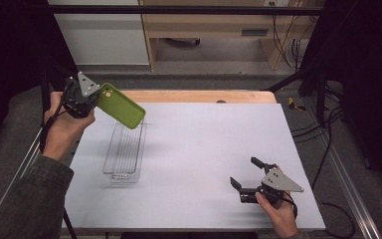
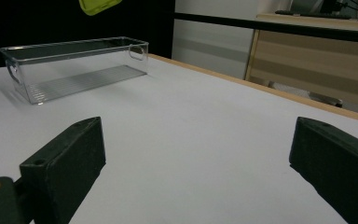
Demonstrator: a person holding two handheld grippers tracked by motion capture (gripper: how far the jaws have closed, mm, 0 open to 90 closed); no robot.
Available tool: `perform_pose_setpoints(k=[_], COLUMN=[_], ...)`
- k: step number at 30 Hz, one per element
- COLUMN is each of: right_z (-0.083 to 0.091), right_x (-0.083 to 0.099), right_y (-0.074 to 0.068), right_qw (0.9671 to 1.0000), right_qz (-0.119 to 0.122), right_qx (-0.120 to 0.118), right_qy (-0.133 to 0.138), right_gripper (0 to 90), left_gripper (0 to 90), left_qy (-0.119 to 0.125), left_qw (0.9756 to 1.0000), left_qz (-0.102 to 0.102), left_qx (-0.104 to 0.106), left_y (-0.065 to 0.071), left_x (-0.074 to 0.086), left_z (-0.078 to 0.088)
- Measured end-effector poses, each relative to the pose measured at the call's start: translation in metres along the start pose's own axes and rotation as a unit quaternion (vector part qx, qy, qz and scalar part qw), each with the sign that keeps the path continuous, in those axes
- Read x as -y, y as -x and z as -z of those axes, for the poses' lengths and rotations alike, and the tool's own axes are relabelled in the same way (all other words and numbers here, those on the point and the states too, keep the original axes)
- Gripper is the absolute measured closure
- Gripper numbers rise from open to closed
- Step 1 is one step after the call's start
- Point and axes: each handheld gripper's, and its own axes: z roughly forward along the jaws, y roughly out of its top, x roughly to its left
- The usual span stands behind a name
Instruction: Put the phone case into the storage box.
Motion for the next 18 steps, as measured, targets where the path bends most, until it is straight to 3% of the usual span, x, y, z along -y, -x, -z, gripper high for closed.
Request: perform_pose_setpoints(k=[5, 18], right_z=[-0.0003, -0.0018], right_x=[-0.0004, -0.0010], right_y=[-0.0007, -0.0016], right_qw=[1.0000, 1.0000], right_qz=[0.000, -0.002], right_qx=[0.000, 0.001], right_qy=[0.000, 0.002], right_gripper=[3.8, 3.8], left_gripper=[87.1, 87.1], left_qy=[0.007, 0.005], left_qw=[0.9999, 0.9977], left_qz=[-0.004, -0.062], left_qx=[-0.007, -0.025], left_y=[-0.0057, -0.0021], left_x=[0.0016, 0.0058], left_z=[-0.0003, -0.0030])
